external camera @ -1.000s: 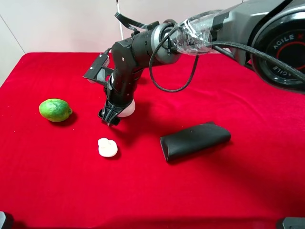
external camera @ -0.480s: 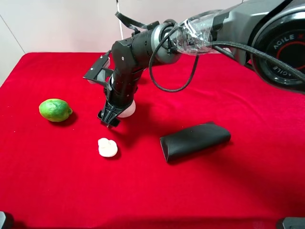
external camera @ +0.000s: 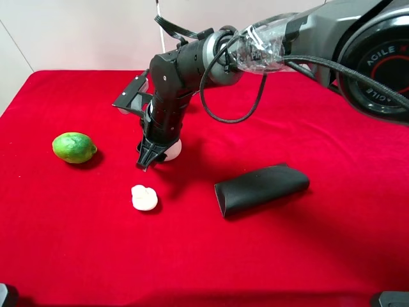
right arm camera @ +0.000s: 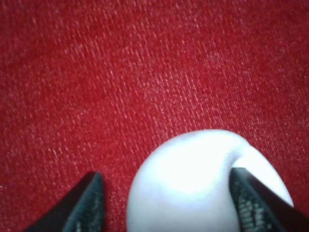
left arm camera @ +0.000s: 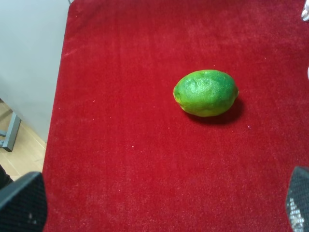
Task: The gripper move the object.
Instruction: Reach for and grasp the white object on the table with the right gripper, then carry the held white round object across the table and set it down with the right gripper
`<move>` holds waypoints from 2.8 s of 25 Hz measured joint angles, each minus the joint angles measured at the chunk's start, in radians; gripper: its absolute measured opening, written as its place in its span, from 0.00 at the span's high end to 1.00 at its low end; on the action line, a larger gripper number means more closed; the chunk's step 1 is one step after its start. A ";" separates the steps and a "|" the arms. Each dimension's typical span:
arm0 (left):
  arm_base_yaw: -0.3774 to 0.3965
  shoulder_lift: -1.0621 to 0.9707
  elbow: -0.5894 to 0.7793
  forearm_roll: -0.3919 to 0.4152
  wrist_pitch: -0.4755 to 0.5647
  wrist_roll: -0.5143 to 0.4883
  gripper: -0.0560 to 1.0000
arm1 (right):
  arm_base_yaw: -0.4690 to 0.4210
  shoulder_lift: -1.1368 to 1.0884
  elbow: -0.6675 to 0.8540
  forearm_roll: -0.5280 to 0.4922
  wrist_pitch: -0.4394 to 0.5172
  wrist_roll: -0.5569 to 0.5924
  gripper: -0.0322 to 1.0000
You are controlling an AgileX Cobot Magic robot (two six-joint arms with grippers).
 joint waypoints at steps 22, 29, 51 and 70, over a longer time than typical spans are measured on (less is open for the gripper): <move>0.000 0.000 0.000 0.000 0.000 0.000 0.02 | 0.000 0.003 -0.004 0.014 -0.004 0.000 0.97; 0.000 0.000 0.000 0.000 0.000 0.000 0.02 | 0.000 0.021 -0.008 0.081 0.002 0.000 0.97; 0.000 0.000 0.000 0.000 0.000 0.000 0.02 | 0.000 -0.008 -0.024 0.061 0.058 0.000 0.97; 0.000 0.000 0.000 0.000 0.000 0.000 0.02 | -0.014 -0.199 -0.024 -0.078 0.251 0.039 0.97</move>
